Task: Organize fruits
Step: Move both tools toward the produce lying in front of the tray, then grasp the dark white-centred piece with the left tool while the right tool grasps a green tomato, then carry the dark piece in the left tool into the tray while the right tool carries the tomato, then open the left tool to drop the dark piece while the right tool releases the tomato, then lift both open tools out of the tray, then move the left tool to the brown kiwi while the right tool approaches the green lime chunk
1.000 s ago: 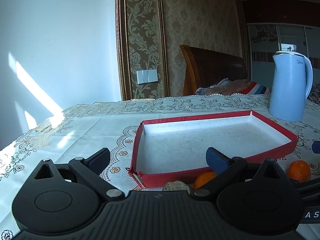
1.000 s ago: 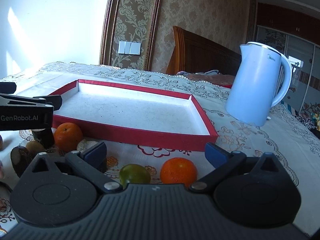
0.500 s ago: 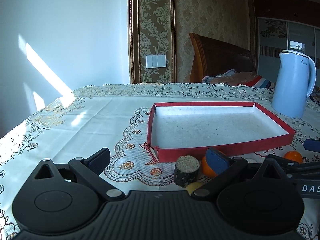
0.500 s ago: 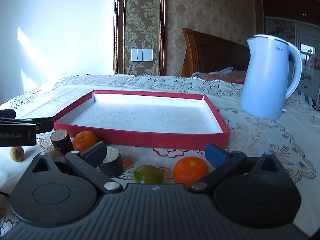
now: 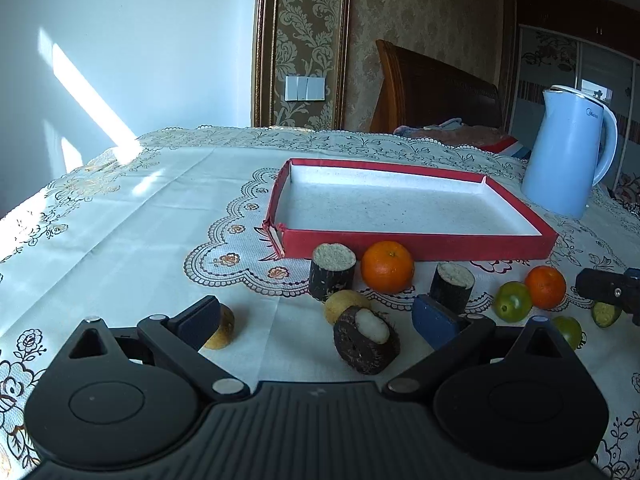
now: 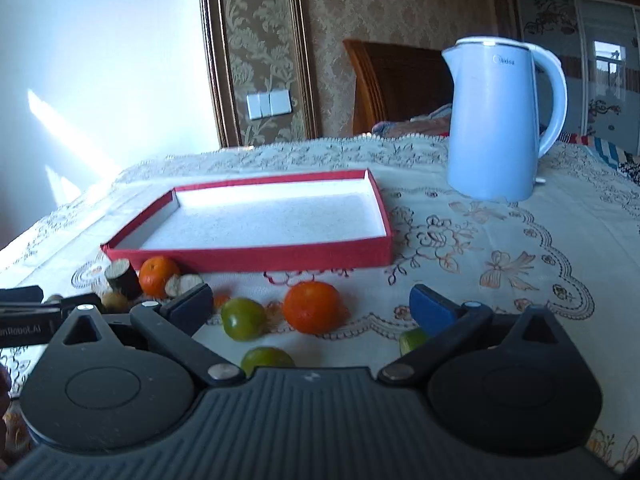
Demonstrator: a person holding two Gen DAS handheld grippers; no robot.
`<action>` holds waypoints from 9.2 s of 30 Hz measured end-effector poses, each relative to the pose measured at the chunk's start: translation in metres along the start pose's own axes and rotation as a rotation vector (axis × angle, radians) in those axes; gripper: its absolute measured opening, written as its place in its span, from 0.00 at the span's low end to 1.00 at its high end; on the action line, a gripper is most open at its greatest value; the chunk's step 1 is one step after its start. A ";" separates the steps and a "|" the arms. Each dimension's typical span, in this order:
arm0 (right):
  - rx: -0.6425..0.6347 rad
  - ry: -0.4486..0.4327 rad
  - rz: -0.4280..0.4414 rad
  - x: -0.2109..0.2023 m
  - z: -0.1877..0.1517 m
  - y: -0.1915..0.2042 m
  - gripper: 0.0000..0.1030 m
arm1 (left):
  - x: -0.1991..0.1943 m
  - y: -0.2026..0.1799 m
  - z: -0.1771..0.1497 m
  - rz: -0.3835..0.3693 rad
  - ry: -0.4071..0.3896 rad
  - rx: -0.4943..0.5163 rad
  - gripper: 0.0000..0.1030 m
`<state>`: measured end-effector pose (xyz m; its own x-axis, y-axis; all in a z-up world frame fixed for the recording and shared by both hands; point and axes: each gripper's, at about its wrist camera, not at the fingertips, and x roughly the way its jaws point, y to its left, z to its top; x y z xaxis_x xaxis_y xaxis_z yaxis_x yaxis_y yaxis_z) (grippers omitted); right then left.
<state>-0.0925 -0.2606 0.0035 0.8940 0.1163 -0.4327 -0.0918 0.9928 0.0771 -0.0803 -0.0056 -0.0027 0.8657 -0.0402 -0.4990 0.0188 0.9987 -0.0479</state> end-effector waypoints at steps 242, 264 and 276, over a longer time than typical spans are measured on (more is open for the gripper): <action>0.042 -0.137 -0.145 -0.011 -0.007 -0.044 0.98 | 0.020 -0.009 -0.001 -0.051 -0.102 0.165 0.79; 0.012 0.109 -0.165 0.027 -0.018 -0.053 0.64 | 0.024 -0.004 0.001 -0.061 -0.063 0.141 0.79; -0.017 0.122 -0.177 0.028 -0.018 -0.049 0.63 | 0.036 -0.016 -0.001 -0.055 0.025 0.220 0.79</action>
<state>-0.0707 -0.3055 -0.0285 0.8370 -0.0586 -0.5441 0.0539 0.9982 -0.0246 -0.0501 -0.0226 -0.0204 0.8479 -0.0928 -0.5220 0.1763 0.9779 0.1125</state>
